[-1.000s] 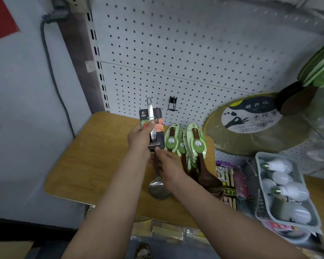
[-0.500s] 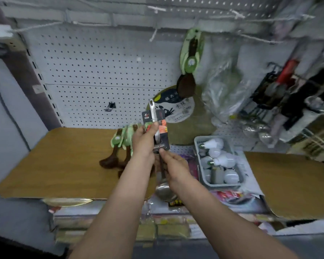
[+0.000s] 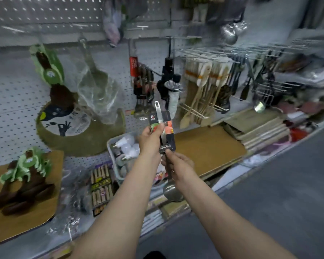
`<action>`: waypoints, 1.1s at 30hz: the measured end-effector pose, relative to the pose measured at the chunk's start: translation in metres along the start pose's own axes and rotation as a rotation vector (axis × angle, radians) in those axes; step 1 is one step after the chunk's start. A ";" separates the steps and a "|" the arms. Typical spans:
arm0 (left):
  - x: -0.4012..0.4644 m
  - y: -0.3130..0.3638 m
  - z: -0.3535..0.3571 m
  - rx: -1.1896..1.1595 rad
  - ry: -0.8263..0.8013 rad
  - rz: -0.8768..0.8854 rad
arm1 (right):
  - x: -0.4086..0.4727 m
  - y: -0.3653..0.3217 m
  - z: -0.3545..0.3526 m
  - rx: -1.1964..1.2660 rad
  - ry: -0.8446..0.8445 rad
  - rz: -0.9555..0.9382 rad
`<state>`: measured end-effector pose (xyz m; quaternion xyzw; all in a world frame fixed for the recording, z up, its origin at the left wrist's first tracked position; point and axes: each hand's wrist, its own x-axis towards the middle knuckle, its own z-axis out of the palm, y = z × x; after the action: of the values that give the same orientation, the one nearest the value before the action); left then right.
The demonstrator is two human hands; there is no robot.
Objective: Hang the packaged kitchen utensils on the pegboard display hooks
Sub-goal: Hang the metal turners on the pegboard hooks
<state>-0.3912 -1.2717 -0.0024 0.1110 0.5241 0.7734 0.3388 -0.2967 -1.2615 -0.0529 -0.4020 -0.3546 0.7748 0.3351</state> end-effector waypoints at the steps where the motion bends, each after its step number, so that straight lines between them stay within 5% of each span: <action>1: 0.000 -0.007 0.019 0.005 -0.025 -0.010 | 0.004 -0.010 -0.014 0.015 0.028 -0.017; 21: 0.088 -0.182 0.446 0.017 -0.306 -0.157 | 0.180 -0.276 -0.297 0.097 0.360 -0.224; 33: 0.152 -0.259 0.646 0.069 -0.244 -0.152 | 0.305 -0.411 -0.439 0.125 0.295 -0.126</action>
<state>-0.0583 -0.6423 0.0151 0.1759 0.5121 0.7077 0.4538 0.0397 -0.6778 -0.0208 -0.4667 -0.2775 0.7054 0.4557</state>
